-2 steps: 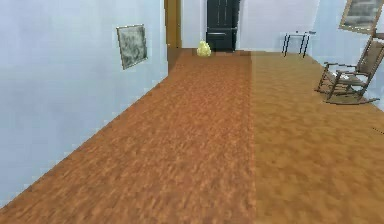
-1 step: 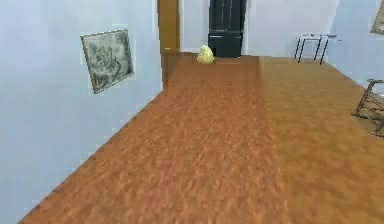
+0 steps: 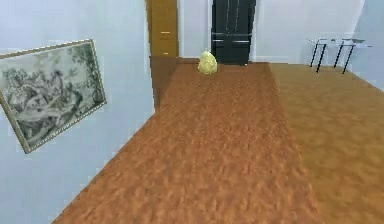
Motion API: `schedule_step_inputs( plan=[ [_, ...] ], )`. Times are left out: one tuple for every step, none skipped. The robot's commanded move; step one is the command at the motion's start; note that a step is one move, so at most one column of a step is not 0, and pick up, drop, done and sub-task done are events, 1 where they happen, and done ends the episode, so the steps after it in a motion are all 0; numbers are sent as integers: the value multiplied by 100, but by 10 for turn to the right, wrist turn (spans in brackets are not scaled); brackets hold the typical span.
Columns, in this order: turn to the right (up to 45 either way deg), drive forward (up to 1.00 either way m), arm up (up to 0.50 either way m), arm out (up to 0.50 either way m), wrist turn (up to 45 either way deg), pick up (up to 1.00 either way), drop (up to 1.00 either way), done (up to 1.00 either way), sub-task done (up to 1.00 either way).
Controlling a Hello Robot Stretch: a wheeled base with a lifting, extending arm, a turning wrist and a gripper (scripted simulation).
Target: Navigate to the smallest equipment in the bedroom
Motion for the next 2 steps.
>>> schedule_step_inputs(
  plan=[
    [0, 100, 0, 0, 0, 0, 0, 0, 0],
    [0, 100, 0, 0, 0, 0, 0, 0, 0]
  ],
)
